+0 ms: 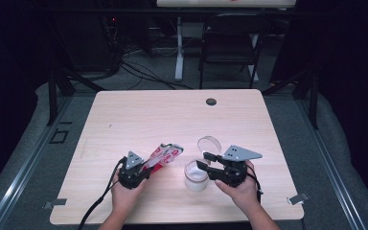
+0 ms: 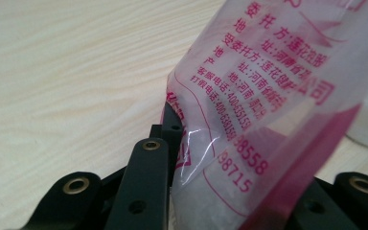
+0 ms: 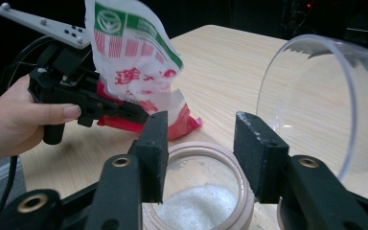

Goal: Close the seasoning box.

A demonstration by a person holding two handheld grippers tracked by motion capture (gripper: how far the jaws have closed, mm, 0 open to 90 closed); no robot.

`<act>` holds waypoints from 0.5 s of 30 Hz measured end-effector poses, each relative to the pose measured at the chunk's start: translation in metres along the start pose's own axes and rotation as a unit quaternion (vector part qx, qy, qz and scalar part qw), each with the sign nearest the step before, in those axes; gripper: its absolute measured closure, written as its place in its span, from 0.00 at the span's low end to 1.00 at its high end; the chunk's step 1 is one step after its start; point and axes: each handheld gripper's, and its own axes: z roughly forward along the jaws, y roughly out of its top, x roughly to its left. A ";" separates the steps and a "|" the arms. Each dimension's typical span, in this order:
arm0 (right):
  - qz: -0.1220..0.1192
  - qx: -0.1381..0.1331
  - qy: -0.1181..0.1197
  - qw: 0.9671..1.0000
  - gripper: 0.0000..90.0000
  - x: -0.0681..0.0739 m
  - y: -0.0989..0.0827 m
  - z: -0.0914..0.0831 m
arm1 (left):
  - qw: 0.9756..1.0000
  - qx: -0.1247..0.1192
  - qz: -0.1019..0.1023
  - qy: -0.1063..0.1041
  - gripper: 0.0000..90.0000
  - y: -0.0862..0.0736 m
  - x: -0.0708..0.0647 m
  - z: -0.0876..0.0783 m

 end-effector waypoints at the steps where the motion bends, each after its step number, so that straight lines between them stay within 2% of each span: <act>1: -0.002 0.001 0.000 1.000 0.60 0.001 0.000 0.001 | 1.000 -0.002 -0.016 -0.008 0.85 -0.001 0.003 0.000; 5: -0.024 0.002 -0.005 1.000 0.55 0.003 -0.001 0.006 | 0.997 -0.005 -0.070 -0.035 0.85 -0.007 0.015 0.001; 9: -0.022 -0.004 -0.004 1.000 0.54 0.004 0.000 0.005 | 0.992 -0.014 -0.110 -0.060 0.86 -0.010 0.023 0.001; 11: -0.023 -0.004 -0.006 1.000 0.54 0.003 0.001 0.003 | 0.990 -0.019 -0.126 -0.066 0.86 -0.011 0.028 0.000; 15: -0.020 -0.010 -0.009 1.000 0.54 0.002 0.002 0.001 | 0.989 -0.028 -0.131 -0.058 0.87 -0.008 0.039 -0.010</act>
